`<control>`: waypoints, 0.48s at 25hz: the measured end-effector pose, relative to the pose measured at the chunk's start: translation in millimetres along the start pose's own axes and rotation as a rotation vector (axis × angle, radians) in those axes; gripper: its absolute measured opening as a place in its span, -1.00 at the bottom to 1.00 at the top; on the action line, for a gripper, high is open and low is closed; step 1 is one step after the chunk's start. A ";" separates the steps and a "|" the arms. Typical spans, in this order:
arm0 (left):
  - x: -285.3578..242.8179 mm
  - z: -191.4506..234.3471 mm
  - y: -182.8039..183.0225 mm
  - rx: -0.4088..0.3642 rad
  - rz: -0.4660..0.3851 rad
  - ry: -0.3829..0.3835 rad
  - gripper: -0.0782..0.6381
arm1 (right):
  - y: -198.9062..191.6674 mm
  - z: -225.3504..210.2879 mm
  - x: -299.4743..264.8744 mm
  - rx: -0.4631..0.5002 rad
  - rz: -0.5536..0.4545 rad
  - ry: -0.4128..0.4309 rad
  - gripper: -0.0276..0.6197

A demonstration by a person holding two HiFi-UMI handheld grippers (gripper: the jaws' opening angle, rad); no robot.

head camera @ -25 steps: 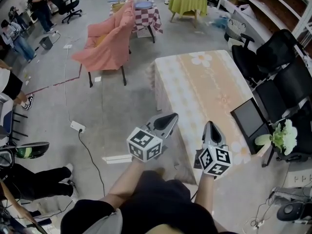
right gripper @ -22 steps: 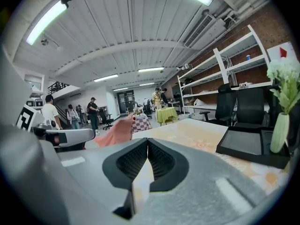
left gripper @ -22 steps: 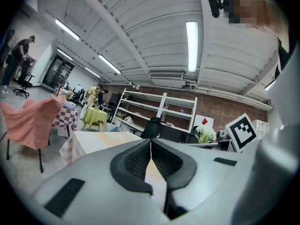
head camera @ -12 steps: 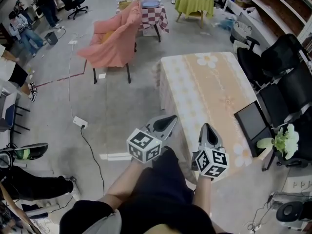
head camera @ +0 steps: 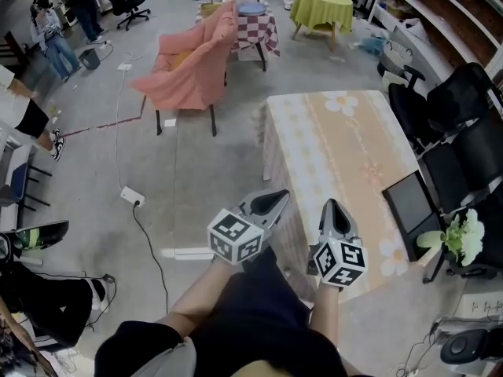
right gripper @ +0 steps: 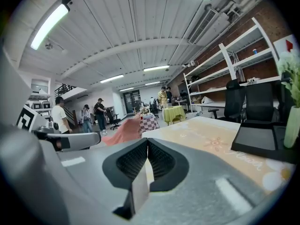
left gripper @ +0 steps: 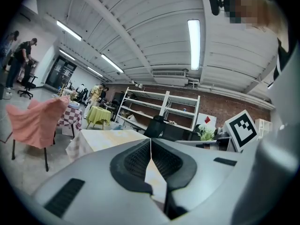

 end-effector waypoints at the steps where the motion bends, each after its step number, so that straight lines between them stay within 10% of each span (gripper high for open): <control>1: -2.1 2.9 1.6 -0.006 -0.001 0.000 -0.75 | 1.1 0.6 -4.2 0.001 -0.005 0.004 -0.90; 12: -35.0 35.4 9.2 -0.027 0.027 -0.031 -0.75 | 4.4 -9.0 -45.9 -0.021 -0.004 -0.022 -0.90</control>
Point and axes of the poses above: the fingertips, and each gripper's own axes: x backward along the fingers, z to its left, y out of its top, the point moved 5 cm from there along x, backward along the fingers, and after that the axes turned 1 degree about -y, right-handed, at the moved point
